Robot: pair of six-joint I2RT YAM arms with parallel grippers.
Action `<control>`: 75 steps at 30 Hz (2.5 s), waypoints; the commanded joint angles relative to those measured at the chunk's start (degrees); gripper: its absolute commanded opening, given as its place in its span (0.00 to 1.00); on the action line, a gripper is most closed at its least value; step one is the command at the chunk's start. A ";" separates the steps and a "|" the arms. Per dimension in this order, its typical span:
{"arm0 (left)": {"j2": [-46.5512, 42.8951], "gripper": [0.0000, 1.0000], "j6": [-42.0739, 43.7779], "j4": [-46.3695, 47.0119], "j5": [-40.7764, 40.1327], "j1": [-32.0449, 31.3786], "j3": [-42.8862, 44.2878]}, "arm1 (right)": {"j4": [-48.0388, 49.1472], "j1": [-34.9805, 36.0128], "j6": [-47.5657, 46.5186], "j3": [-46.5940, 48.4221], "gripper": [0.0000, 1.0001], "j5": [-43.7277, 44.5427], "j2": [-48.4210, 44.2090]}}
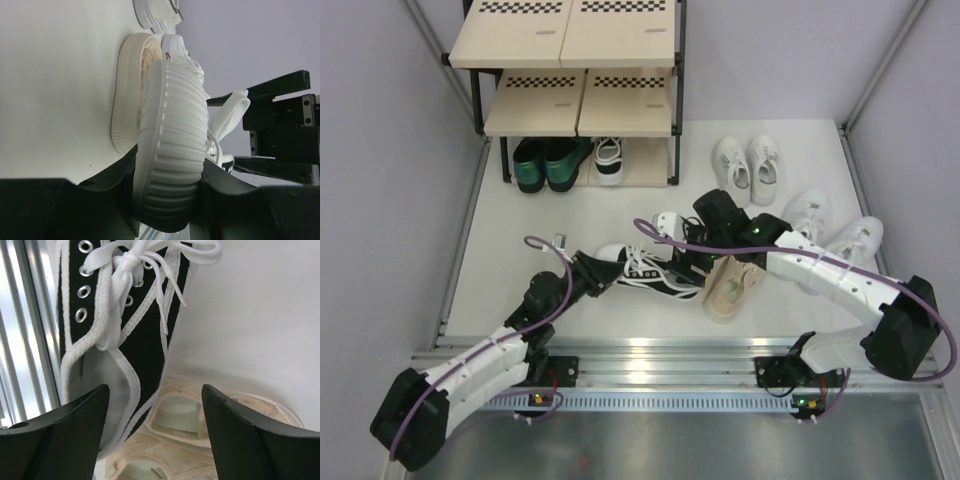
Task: Place and organize the shoes onto the shoe shelf
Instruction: Pick up the shoe at the center of the board, then place the shoe at the shoe shelf.
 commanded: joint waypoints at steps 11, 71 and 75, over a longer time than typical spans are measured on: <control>-0.19 0.00 -4.08 15.91 -1.33 0.36 1.24 | 1.40 1.31 0.54 2.62 0.00 -2.60 0.07; -29.99 0.98 26.68 -68.47 -23.13 0.80 30.95 | 28.73 -10.64 61.26 25.48 0.00 39.85 31.61; -29.72 0.98 26.33 -68.47 -23.22 0.71 31.03 | 29.35 -11.52 63.64 27.14 0.02 39.14 34.06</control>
